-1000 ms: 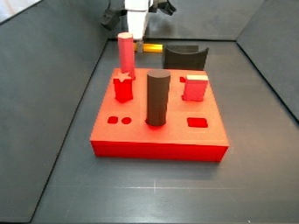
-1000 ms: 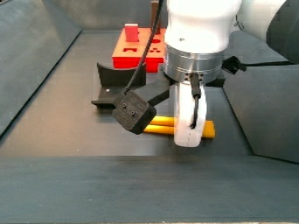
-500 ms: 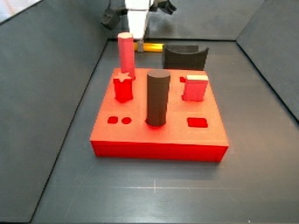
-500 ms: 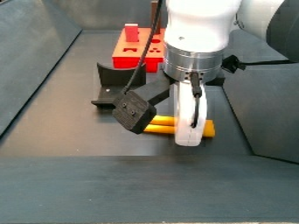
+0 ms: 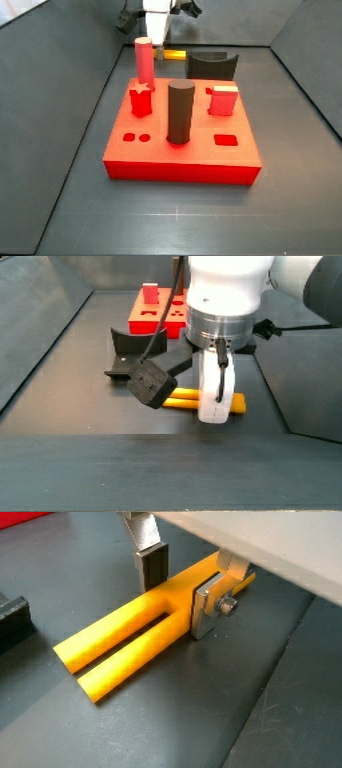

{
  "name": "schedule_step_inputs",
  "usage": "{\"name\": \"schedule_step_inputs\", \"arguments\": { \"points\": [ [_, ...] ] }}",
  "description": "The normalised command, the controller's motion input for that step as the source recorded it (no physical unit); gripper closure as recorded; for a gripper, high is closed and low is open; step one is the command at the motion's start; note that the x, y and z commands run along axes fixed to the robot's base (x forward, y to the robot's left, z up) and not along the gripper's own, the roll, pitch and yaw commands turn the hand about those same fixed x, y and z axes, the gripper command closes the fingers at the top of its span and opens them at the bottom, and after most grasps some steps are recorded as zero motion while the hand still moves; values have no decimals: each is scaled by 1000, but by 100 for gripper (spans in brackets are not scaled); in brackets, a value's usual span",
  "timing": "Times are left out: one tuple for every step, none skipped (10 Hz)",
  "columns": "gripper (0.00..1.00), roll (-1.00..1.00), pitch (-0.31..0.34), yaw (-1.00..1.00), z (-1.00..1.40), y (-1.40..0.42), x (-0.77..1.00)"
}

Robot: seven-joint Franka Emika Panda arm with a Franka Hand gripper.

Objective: Pick up the square-circle object. Move up. Place the square-circle object on the fixture. Regrasp the square-circle object. Rotate the square-circle object. Move to above the board. Insert the square-circle object.
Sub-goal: Move up, then place the square-circle object on the fixture.

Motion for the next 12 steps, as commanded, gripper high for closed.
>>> {"name": "schedule_step_inputs", "arguments": {
  "points": [
    [100,1,-6,34,812,-9,-12],
    [100,-1,-5,35,706,-18,-30],
    [100,-4,-10,32,517,-19,-30],
    [100,-12,3,28,357,-15,-24],
    [100,0,0,0,1000,0,0],
    [100,-7,10,-2,1000,0,1],
    [100,-15,20,-1,1000,-3,-6],
    [100,-20,24,0,1000,-6,-8],
    [100,-24,25,1,1000,-8,-12],
    [100,-28,25,1,1000,-10,-15],
    [100,-35,29,2,1000,-13,-17],
    [100,-40,32,3,842,-11,-14]
  ]
}}
